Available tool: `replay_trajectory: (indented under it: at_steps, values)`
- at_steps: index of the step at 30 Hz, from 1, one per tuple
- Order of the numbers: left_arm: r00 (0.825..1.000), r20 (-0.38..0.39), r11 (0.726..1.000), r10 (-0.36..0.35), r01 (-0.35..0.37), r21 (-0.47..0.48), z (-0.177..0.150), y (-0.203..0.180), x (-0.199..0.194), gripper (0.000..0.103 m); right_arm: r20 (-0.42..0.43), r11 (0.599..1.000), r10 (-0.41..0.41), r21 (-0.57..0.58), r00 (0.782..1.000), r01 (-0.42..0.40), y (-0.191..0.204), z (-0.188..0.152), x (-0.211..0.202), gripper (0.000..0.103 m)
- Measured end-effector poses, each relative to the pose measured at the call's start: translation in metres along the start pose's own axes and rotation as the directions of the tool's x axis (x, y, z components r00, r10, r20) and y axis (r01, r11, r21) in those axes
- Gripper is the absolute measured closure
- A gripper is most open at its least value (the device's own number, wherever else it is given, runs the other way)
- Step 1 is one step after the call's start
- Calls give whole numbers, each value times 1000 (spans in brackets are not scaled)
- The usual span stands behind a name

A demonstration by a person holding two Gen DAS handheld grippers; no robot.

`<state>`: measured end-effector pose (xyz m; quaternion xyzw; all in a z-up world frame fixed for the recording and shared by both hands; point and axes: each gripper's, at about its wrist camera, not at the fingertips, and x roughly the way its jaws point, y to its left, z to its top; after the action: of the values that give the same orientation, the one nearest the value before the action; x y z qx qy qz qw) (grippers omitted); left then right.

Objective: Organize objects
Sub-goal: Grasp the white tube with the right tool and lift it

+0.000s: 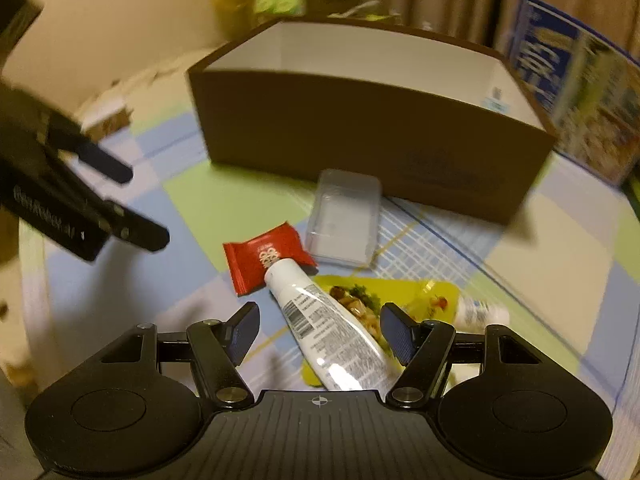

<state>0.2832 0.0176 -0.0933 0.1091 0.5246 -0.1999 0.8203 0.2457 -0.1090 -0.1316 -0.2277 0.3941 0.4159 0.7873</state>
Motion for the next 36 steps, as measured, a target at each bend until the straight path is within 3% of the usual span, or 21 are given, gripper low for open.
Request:
replay_trajectory:
  at_steps: [3, 9, 15, 17, 21, 29, 36]
  values:
    - [1000, -9, 1000, 13, -13, -8, -2, 3, 4, 22, -30, 997, -15, -77, 999, 13, 7, 0, 17, 38]
    - [999, -22, 999, 27, -28, -29, -6, 12, 9, 22, -33, 994, -29, -107, 999, 25, 8, -4, 31, 39]
    - [999, -30, 999, 31, -32, -38, -9, 16, 14, 22, -44, 989, -51, -139, 998, 44, 9, -6, 36, 58]
    - [999, -33, 999, 29, -30, -37, -8, 16, 16, 22, -42, 988, -44, -149, 998, 38, 12, -6, 33, 69]
    - [999, -38, 999, 20, -21, -35, -8, 16, 19, 22, -55, 986, -36, -162, 998, 27, 20, -9, 28, 71]
    - [999, -35, 1000, 3, -4, -16, -4, 12, 23, 23, -14, 999, -8, 32, 1000, 9, 5, -11, 3, 72]
    - [1000, -18, 1000, -11, 12, 12, 2, 7, 24, 23, 53, 972, -48, 233, 997, 34, -24, -13, -34, 72]
